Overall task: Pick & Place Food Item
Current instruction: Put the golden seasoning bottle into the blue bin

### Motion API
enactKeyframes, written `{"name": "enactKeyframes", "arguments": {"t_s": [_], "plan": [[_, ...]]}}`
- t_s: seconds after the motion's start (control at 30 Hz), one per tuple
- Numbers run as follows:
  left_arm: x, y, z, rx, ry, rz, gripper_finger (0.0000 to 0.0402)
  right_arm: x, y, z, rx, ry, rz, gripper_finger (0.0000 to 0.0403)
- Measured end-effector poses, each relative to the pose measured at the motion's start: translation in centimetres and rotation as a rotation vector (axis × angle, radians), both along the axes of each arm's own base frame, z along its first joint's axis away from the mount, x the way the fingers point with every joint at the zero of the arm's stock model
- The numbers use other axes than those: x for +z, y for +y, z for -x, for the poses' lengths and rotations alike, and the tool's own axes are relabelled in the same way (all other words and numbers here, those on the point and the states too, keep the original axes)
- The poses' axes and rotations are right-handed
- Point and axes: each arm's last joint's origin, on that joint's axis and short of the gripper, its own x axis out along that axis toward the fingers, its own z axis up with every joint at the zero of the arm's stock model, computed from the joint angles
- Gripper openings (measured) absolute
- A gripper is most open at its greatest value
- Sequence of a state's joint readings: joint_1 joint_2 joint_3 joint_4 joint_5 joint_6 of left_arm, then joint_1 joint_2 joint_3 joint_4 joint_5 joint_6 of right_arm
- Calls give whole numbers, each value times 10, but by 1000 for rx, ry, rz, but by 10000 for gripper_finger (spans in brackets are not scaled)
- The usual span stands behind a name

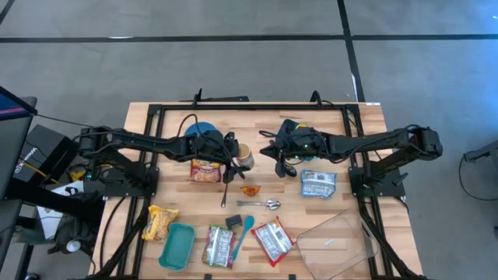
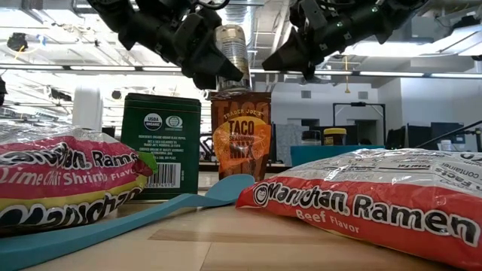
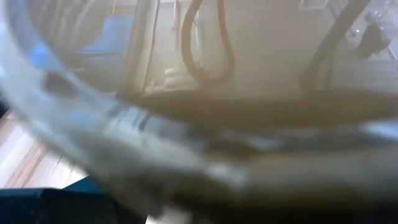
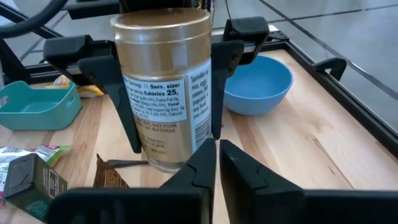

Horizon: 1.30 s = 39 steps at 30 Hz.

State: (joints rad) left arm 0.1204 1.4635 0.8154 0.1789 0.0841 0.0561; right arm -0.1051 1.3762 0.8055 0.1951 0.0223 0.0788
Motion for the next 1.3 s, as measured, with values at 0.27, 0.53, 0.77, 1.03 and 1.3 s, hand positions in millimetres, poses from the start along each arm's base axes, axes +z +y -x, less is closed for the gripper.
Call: {"name": "enactKeyframes", "arguments": {"t_s": [0.27,0.53,0.77,1.03,1.3], "plan": [[0,0,0,0,0,0,286,3,1,-1,46,-35,-14,116],[0,0,0,0,1,0,286,4,1,-2,29,-50,-63,302],[0,0,0,0,1,0,286,8,11,-4,148,-85,56,386],[0,-1,0,-1,-5,-1,286,11,9,-7,136,-136,53,392],[3,-1,-2,-21,-43,4,285,1,4,-17,123,-162,54,392]]}}
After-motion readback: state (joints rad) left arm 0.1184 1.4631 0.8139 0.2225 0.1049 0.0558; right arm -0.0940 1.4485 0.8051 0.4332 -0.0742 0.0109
